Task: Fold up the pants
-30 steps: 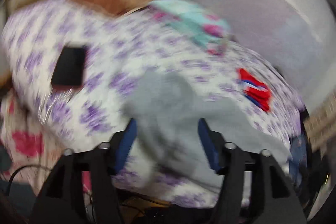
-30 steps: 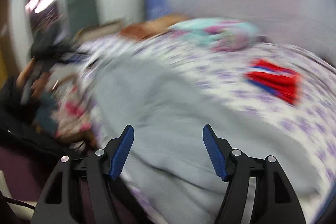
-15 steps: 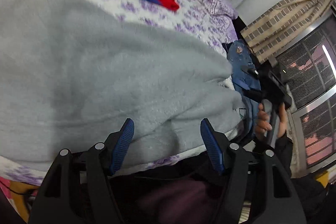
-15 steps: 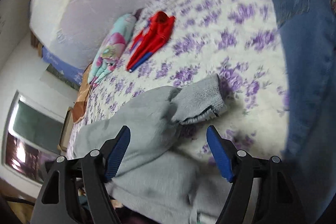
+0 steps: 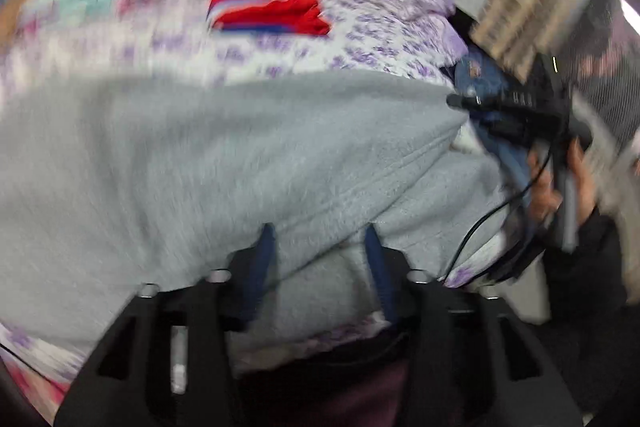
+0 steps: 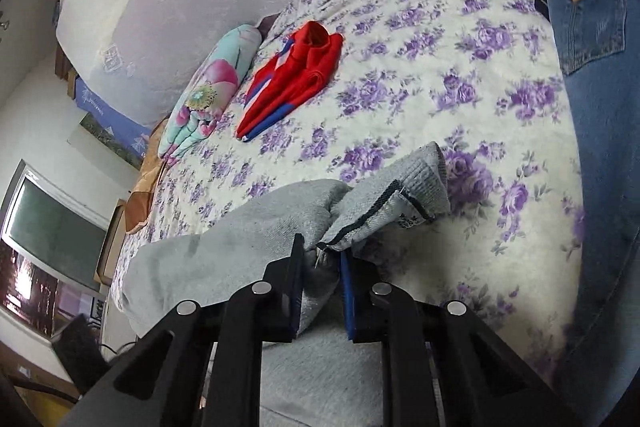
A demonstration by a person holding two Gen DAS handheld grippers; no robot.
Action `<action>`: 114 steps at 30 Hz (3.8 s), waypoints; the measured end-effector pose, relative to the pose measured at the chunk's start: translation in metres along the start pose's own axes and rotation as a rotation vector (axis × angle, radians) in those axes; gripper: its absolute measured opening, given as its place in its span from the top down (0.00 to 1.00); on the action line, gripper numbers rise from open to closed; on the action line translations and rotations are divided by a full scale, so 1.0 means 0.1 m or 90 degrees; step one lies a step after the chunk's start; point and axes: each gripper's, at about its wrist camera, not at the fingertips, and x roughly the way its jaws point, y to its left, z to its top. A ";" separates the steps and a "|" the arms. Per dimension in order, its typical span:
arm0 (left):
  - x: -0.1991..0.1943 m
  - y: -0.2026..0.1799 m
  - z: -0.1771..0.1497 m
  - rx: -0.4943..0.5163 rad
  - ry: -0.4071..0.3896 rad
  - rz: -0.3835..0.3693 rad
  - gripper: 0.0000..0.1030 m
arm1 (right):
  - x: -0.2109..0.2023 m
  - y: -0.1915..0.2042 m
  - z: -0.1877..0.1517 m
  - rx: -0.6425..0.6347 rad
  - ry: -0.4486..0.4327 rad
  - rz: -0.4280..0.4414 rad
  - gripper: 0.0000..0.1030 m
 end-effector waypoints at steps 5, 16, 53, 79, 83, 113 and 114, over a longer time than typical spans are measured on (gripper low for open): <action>0.25 -0.23 -0.09 0.171 0.049 0.135 0.41 | -0.03 -0.01 0.00 0.002 0.002 -0.003 0.84; 0.37 0.04 0.00 0.134 0.069 0.103 0.95 | -0.12 0.00 -0.04 -0.012 -0.003 0.014 0.84; 0.09 0.73 -0.28 0.024 0.117 0.039 0.60 | -0.97 -0.40 -0.95 -0.006 -0.063 -0.090 0.07; -0.34 1.07 -0.12 -0.038 -0.005 0.082 0.44 | -1.04 -0.20 -0.19 -0.118 -0.159 -0.226 0.29; -0.41 1.02 0.08 0.006 -0.015 0.162 0.25 | -1.05 0.71 0.32 -0.224 -0.140 -0.100 0.27; 0.20 1.39 0.10 -0.078 0.069 0.110 0.08 | 1.82 2.48 -0.46 -0.447 0.614 0.341 0.30; 0.20 1.38 0.10 -0.077 0.069 0.110 0.08 | 1.80 2.51 -0.49 -0.458 0.612 0.337 0.28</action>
